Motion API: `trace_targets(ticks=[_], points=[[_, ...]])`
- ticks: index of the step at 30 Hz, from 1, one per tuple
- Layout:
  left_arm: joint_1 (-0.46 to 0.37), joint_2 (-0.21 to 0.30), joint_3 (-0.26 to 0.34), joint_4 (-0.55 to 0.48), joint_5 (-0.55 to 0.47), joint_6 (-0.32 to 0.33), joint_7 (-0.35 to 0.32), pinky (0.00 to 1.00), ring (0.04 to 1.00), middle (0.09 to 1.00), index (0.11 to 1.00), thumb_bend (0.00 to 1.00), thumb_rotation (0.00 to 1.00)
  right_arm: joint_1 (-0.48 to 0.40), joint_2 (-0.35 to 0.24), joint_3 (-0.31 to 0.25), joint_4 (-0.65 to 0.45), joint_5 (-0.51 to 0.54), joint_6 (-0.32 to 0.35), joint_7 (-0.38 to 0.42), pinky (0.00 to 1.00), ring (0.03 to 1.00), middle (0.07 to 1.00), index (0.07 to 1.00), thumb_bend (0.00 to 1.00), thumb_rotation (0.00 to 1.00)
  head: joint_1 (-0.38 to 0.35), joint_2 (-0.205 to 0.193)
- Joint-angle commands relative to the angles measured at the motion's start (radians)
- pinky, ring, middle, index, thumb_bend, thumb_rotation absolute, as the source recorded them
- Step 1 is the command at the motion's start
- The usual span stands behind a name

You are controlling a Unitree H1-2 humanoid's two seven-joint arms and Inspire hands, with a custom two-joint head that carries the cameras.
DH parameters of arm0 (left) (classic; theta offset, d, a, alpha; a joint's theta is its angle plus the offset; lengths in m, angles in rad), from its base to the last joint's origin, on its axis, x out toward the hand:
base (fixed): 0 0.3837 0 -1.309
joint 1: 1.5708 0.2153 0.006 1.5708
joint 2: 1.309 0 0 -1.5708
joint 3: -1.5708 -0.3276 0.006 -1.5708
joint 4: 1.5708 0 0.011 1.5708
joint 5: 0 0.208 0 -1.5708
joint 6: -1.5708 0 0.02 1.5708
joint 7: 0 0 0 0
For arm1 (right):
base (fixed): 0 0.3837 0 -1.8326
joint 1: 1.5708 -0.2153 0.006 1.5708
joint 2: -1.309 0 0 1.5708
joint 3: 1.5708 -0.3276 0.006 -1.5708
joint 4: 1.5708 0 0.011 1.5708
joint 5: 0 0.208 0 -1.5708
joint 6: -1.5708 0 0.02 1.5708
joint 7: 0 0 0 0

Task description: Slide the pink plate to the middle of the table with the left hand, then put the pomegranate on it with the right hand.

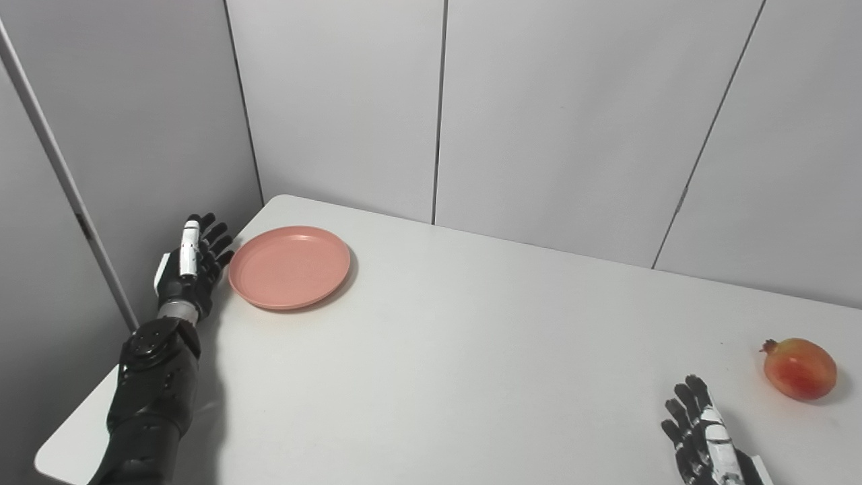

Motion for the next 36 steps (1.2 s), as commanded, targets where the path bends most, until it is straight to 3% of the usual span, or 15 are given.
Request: trace_targets(ticks=[1,15,24,31,36], points=[[-0.051,0.034,-0.01,0.009,0.007,-0.02,-0.007,0.9,0.898,0.896,0.88,0.33,1.0,-0.018,-0.003,-0.002,-0.028,-0.003,-0.03,0.004,1.0,1.0,1.0,1.0,0.0,1.0,0.002,0.002],[-0.108,0.033,-0.036,0.098,0.008,-0.015,0.0,0.95,0.922,0.919,0.905,0.33,1.0,-0.018,0.001,-0.006,-0.027,0.009,-0.019,0.004,1.0,1.0,1.0,1.0,0.02,1.0,-0.002,0.004],[-0.106,0.022,-0.057,0.072,-0.005,0.018,-0.03,0.94,0.942,0.944,0.933,0.29,1.0,-0.018,0.002,-0.006,-0.025,0.012,-0.016,0.004,1.0,1.0,1.0,1.0,0.03,1.0,-0.012,0.007],[-0.116,0.015,-0.063,0.096,-0.016,0.013,-0.056,0.9,0.887,0.88,0.88,0.32,1.0,-0.018,-0.003,-0.005,-0.025,0.011,-0.011,0.007,1.0,1.0,1.0,1.0,0.04,1.0,-0.013,0.007],[-0.141,0.027,-0.102,0.167,0.023,-0.031,-0.078,0.78,0.782,0.783,0.772,0.33,1.0,-0.017,-0.001,-0.006,-0.028,0.011,-0.007,0.004,1.0,1.0,1.0,1.0,0.04,1.0,-0.018,0.01]])
